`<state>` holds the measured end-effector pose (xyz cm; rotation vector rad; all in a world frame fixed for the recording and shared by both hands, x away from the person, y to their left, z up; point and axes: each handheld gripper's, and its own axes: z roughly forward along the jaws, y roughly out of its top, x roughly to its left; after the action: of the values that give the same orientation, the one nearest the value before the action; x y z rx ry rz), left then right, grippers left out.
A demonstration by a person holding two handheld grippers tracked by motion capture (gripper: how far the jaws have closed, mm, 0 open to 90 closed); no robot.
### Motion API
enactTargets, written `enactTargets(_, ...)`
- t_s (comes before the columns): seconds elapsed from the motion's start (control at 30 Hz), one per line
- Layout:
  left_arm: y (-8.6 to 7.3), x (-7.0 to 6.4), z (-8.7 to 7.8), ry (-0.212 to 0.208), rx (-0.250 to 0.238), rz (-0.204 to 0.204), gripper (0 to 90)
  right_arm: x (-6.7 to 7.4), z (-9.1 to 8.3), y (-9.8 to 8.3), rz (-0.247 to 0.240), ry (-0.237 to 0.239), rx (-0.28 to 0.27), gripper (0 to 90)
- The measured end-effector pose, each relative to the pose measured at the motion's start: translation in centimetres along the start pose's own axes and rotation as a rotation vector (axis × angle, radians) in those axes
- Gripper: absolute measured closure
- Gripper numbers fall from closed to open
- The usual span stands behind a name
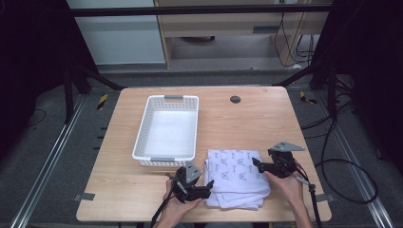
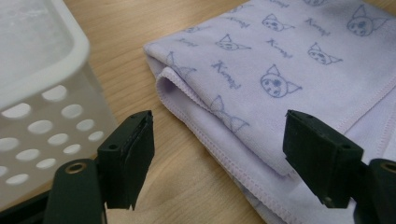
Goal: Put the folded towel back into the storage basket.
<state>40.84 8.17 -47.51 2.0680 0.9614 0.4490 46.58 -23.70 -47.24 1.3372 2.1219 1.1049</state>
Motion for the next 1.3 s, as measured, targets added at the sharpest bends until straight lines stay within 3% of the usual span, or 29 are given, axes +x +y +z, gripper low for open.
enactTargets(0.33, -0.4, -0.1, 1.2, -0.008, 0.026, -0.016, 24.0, 0.0, 1.0, -0.4, 0.005, 0.02, 0.004, 29.5)
enactTargets(0.7, -0.8, -0.3, 2.1, -0.007, 0.043, -0.016, 23.6, 0.0, 2.0, -0.7, 0.01, 0.021, 0.079, 36.0)
enactTargets(0.97, -1.0, -0.6, 2.4, -0.002, 0.046, -0.01, 24.1, 0.0, 2.3, -0.8, 0.039, 0.052, 0.105, 45.4)
enactTargets(1.3, -1.1, -0.7, 3.0, -0.018, 0.048, -0.021, 24.4, -0.3, 2.7, -1.0, 0.073, 0.079, 0.11, 47.0)
